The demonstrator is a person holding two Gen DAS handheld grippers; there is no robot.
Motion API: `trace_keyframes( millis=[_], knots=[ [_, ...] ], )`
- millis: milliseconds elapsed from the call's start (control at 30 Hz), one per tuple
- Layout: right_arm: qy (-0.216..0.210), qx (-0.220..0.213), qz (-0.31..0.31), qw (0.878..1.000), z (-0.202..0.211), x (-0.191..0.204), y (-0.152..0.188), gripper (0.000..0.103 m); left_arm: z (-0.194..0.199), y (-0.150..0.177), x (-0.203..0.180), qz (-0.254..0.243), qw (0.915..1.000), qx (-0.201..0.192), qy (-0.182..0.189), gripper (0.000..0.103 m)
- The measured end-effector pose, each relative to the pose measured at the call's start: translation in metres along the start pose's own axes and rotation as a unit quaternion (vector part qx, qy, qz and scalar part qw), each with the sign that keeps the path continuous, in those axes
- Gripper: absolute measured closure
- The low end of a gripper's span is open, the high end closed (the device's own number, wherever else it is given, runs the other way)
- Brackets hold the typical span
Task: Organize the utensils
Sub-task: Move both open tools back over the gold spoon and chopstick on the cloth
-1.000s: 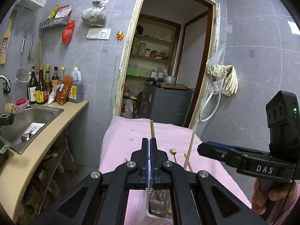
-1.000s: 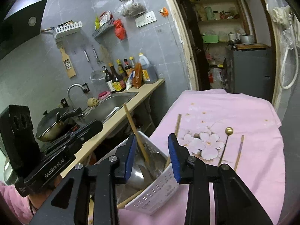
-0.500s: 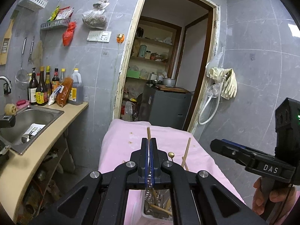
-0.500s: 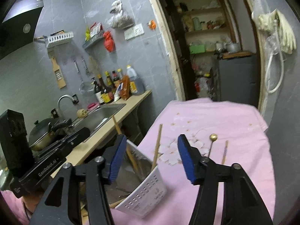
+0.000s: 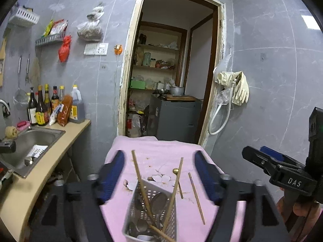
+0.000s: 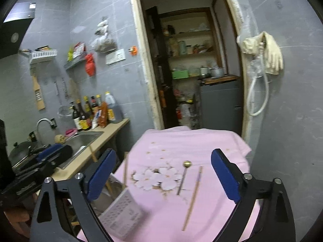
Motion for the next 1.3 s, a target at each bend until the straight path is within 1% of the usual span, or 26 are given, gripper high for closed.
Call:
trace_keyframes(
  millis=[33, 67, 133, 167, 267, 333, 433, 567, 733, 900, 1000, 1200, 1300],
  knots=[
    [0.006, -0.003, 0.003, 1.0, 0.001, -0.005, -0.001, 0.001, 0.001, -0.001, -0.003, -0.002, 1.0, -0.003, -0.003, 0.014],
    [0.014, -0.008, 0.007, 1.0, 0.003, -0.01, -0.002, 0.001, 0.002, -0.003, -0.008, -0.003, 0.9999, -0.005, -0.008, 0.007],
    [0.037, -0.02, 0.022, 0.999, 0.009, -0.022, -0.005, 0.001, 0.002, -0.004, -0.017, -0.003, 0.9998, -0.008, -0.016, 0.001],
    [0.047, -0.024, 0.03, 0.998, 0.012, -0.027, -0.006, 0.001, 0.002, -0.005, -0.023, -0.003, 0.9997, -0.01, -0.021, 0.001],
    [0.074, -0.023, 0.051, 0.996, 0.019, -0.05, -0.011, 0.001, -0.004, -0.004, -0.04, -0.003, 0.9993, -0.007, -0.037, 0.0],
    [0.08, -0.019, 0.055, 0.995, 0.023, -0.064, -0.015, 0.001, -0.007, -0.004, -0.053, -0.006, 0.9989, -0.003, -0.047, 0.0],
    [0.079, 0.0, 0.051, 0.996, 0.023, -0.086, -0.022, 0.001, -0.014, -0.002, -0.071, -0.014, 0.998, 0.003, -0.062, 0.0],
    [0.091, 0.028, 0.051, 0.994, 0.012, -0.119, -0.026, 0.001, -0.023, 0.0, -0.097, -0.019, 0.9964, 0.01, -0.081, 0.0],
    [0.079, 0.044, 0.056, 0.994, 0.0, -0.153, -0.029, 0.001, -0.039, 0.003, -0.124, -0.021, 0.9943, 0.022, -0.102, 0.0],
    [0.068, 0.062, 0.063, 0.994, -0.018, -0.178, -0.029, 0.001, -0.055, 0.008, -0.138, -0.018, 0.9913, 0.039, -0.125, 0.0],
    [0.062, 0.083, 0.062, 0.993, -0.033, -0.189, -0.026, 0.001, -0.066, 0.009, -0.142, -0.022, 0.9892, 0.054, -0.134, 0.0],
    [0.057, 0.098, 0.06, 0.992, -0.054, -0.192, -0.019, 0.001, -0.094, 0.005, -0.138, -0.037, 0.9839, 0.1, -0.143, 0.0],
    [0.057, 0.102, 0.056, 0.992, -0.062, -0.19, -0.014, 0.001, -0.108, 0.006, -0.133, -0.031, 0.9826, 0.12, -0.138, 0.0]
  ],
)
Point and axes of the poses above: each gripper's, at about its wrist camera, not at the fingertips, and z roughly against the way its jaws point, x to its left, y to its underside, the point moved 5 cm from there along -z, roughly the way its jaws point, and after that the axes turned 6 degrees about -z, right-handed, at the moved point
